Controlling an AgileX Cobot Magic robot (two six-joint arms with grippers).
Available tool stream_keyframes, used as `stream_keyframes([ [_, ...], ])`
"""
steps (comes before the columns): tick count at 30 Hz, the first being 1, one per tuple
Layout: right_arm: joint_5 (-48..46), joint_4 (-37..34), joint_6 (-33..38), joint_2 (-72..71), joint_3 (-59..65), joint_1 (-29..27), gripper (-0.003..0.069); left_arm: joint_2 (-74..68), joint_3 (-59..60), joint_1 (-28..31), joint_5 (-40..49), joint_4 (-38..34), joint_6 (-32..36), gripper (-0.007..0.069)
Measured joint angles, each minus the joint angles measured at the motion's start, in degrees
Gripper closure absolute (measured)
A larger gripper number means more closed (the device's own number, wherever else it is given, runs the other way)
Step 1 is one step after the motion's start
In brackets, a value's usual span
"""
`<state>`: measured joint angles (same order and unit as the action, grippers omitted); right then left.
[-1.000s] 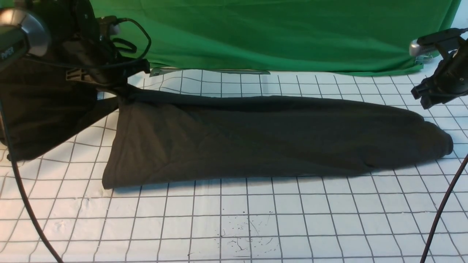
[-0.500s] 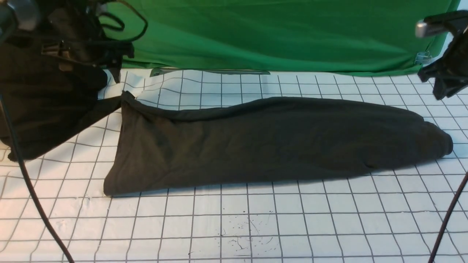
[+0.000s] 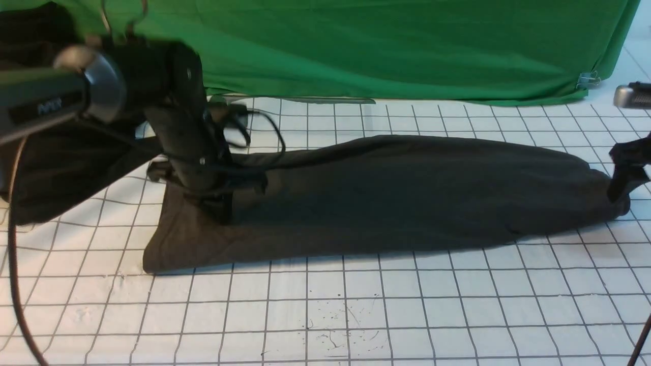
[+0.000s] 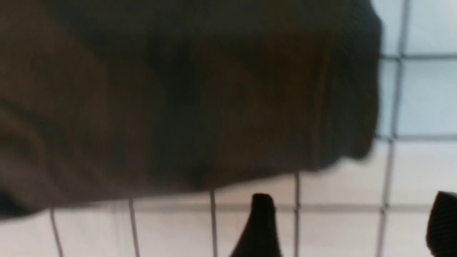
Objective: Fold a long-sleeved shirt over a white checkered tablecloth.
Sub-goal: 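Pull the folded dark garment lengthwise by its ends to straighten it flat on the table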
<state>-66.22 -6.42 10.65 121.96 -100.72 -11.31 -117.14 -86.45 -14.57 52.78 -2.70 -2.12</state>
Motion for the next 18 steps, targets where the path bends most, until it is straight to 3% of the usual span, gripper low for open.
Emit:
stream_keyframes([
  [5,3.6,-1.3,1.1,2.6,0.0,0.0,0.0168,-0.2,1.7,0.3,-2.0,1.3,-0.9,0.0627],
  [9,2.3,-1.3,2.8,4.2,0.0,-0.2,0.0459,-0.2,1.7,0.5,-2.4,1.3,-1.1,0.0627],
  [12,0.4,0.5,2.9,4.3,-0.1,-0.4,0.0601,-0.2,1.7,0.6,-2.4,1.3,-1.1,0.0627],
  [18,-3.0,6.1,1.7,3.0,-0.2,-0.6,0.0618,-0.3,1.7,1.0,-2.4,1.4,-1.1,0.0627],
])
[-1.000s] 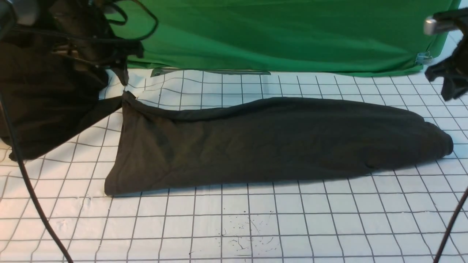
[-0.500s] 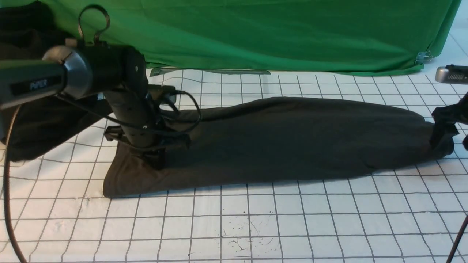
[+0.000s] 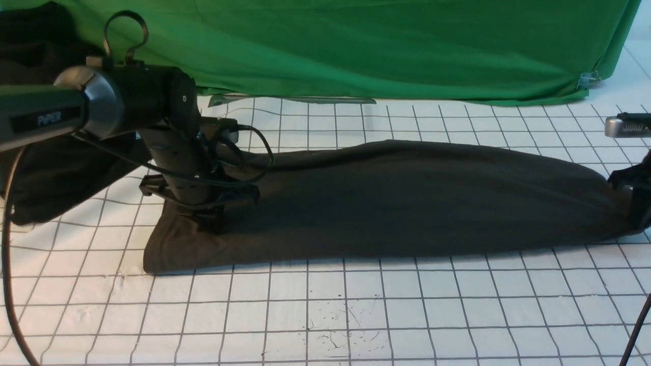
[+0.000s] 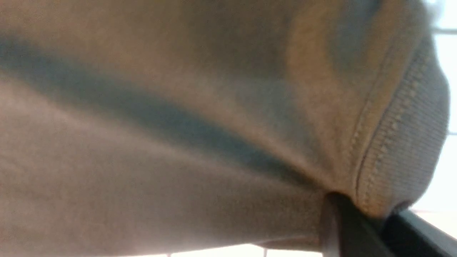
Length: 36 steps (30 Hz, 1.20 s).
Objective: Fold a long-sleeved shirt over a white checkered tablecloth.
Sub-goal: 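Pull the folded dark garment lengthwise by its ends to straighten it flat on the table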
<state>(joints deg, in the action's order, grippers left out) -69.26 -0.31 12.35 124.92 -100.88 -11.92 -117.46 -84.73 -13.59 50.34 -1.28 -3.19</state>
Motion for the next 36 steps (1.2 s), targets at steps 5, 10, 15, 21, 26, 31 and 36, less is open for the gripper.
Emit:
stream_keyframes([
  [5,-0.4,1.4,-2.7,-0.1,0.0,0.0,0.0481,0.0,0.0,0.0,-0.1,0.0,0.2,0.0627],
  [10,-0.3,3.2,-6.0,-2.0,0.0,0.1,0.0076,1.9,0.1,0.0,0.5,0.6,0.2,0.0627],
  [15,3.3,2.0,-6.0,-6.7,-0.4,1.5,-0.0022,7.1,0.1,0.2,-1.1,4.7,-3.0,0.0627],
  [21,5.3,-1.4,-5.3,-5.4,-1.2,2.1,0.0001,7.6,-1.4,3.2,-6.8,3.3,-4.4,0.0627],
  [26,6.2,-3.0,-5.3,-2.9,-1.4,2.1,0.0013,2.0,-7.7,4.2,-6.1,1.3,-4.0,0.0627],
  [31,6.2,-4.6,-5.2,-1.2,-1.7,2.1,0.0017,-3.1,-11.9,4.3,-7.6,-6.7,2.5,0.0627],
  [36,7.1,-4.8,-5.3,-0.4,-1.7,2.2,0.0017,-8.0,-15.4,4.2,-9.1,-15.0,7.7,0.0627],
])
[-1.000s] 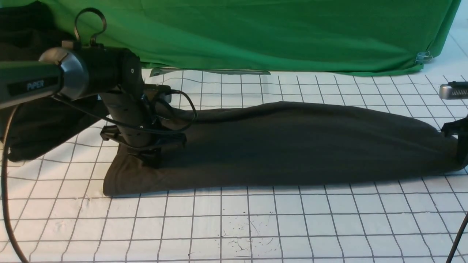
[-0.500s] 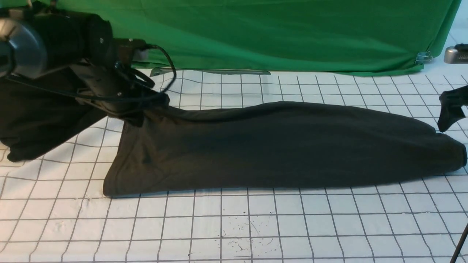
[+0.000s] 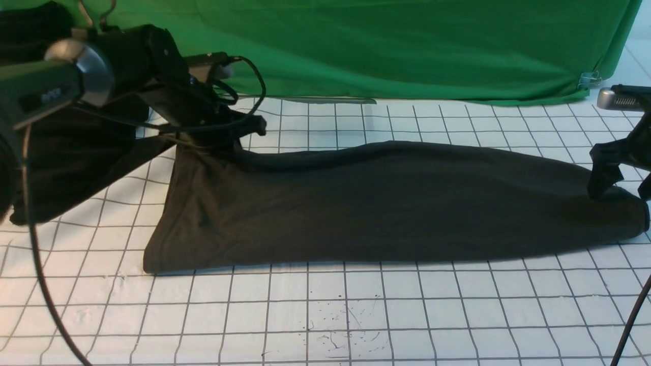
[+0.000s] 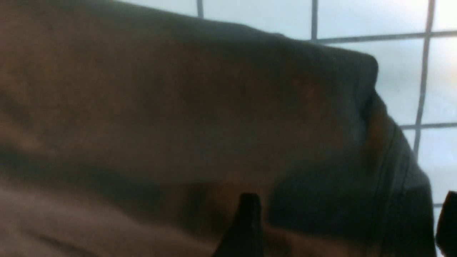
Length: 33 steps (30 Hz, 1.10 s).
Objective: Fold a long-sleeved shirt over a white checkered tablecloth.
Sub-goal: 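Pull the folded dark garment lengthwise by its ends to straighten it flat on the table, then fold the right end of the dark garment over onto its left end with the right gripper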
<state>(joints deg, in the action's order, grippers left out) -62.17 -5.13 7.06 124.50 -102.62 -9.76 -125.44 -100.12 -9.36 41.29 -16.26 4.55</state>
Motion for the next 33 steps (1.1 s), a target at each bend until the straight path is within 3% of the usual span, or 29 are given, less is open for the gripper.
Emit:
stream_keyframes([
  [4,0.5,0.0,-0.1,0.4,-0.2,0.0,0.0017,-3.9,-2.1,0.1,-2.1,0.2,-0.9,0.0627],
  [9,0.6,0.0,-0.1,1.3,-0.5,0.0,0.0017,-5.0,-3.2,1.8,-5.6,3.4,-10.3,0.0626],
  [15,-1.7,-0.5,0.0,3.4,-0.6,0.0,0.0034,-0.8,-4.0,3.1,0.1,1.9,-8.6,0.0626],
  [19,-2.7,-1.6,0.4,4.7,-0.7,0.0,0.0170,5.6,-4.1,2.6,2.6,1.7,-6.7,0.0626],
  [22,-3.2,-2.7,2.6,4.9,-0.8,0.0,0.0466,13.1,-4.1,2.4,4.8,2.1,-5.2,0.0626],
  [24,-3.7,-2.5,3.2,4.9,-1.0,0.0,0.0592,18.0,-2.9,2.4,5.6,3.5,-4.6,0.0626],
  [29,-5.8,1.6,0.7,2.9,-1.1,-1.3,0.0621,28.0,4.6,2.5,6.3,6.5,-4.6,0.0626],
  [33,-7.0,6.2,-2.1,-2.0,-1.1,-5.4,0.0626,39.9,17.3,2.5,3.9,7.5,-4.9,0.0626],
])
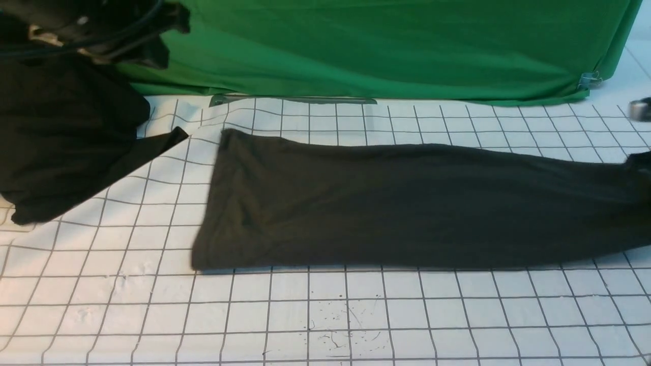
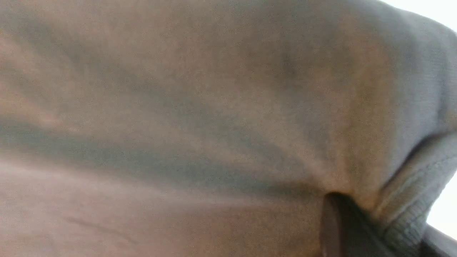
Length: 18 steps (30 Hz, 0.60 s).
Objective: Fold a long-sleeved shirt over a white checkered tablecloth.
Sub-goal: 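Fold the right end of the dark garment over onto its left end with the right gripper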
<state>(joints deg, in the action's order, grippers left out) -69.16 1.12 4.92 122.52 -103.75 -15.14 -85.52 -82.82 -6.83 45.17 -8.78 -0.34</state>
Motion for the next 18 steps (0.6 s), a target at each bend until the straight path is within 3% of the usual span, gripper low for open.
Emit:
stream_keyframes([
  [3,-0.2,1.0,-0.6,-2.3,0.0,-0.6,0.0626,4.7,4.7,0.1,-1.9,0.1,-0.8,0.0626],
  [8,-0.5,1.3,-1.0,-8.5,-1.0,3.0,0.0627,12.6,11.4,0.1,-4.3,0.1,-1.2,0.0626],
  [12,-0.6,1.3,-3.1,-12.8,-2.7,10.7,0.0627,13.7,12.0,0.1,-4.5,0.1,-1.6,0.0626],
  [18,-0.3,0.0,-9.5,-13.1,-7.8,28.4,0.0627,13.5,12.3,0.1,-4.6,-0.1,-2.3,0.0626],
])
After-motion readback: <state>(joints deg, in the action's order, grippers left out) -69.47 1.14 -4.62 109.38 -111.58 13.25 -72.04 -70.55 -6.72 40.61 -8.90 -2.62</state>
